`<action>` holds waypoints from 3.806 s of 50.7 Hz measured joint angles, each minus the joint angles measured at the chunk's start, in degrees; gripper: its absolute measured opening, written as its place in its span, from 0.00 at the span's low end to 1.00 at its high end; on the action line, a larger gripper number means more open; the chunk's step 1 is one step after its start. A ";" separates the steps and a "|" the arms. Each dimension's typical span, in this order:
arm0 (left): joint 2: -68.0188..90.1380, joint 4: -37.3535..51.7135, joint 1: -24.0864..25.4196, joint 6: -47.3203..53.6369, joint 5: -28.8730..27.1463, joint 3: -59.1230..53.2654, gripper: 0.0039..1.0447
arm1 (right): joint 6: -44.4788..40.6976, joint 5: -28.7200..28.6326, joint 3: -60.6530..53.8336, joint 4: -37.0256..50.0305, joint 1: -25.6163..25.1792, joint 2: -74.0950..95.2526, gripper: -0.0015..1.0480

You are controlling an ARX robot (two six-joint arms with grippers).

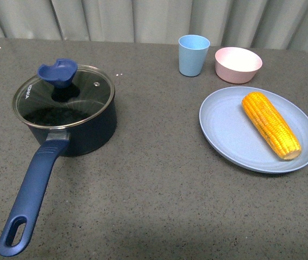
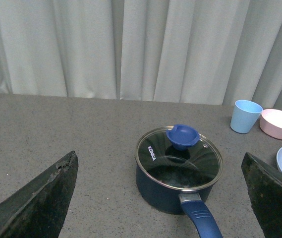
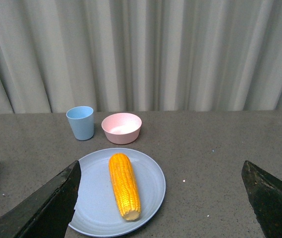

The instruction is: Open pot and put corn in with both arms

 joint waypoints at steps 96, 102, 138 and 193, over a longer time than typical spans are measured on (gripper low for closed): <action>0.00 0.00 0.00 0.00 0.00 0.00 0.94 | 0.00 0.00 0.00 0.00 0.00 0.00 0.91; 0.00 0.00 0.00 0.00 0.00 0.00 0.94 | 0.00 0.02 0.00 0.00 0.00 0.00 0.91; 57.79 41.42 -15.89 -15.39 -9.40 8.87 0.94 | 0.00 0.02 0.00 0.00 0.00 0.00 0.91; 116.72 74.34 -16.04 -6.16 -11.47 29.75 0.94 | 0.02 0.02 0.00 0.00 0.00 0.00 0.91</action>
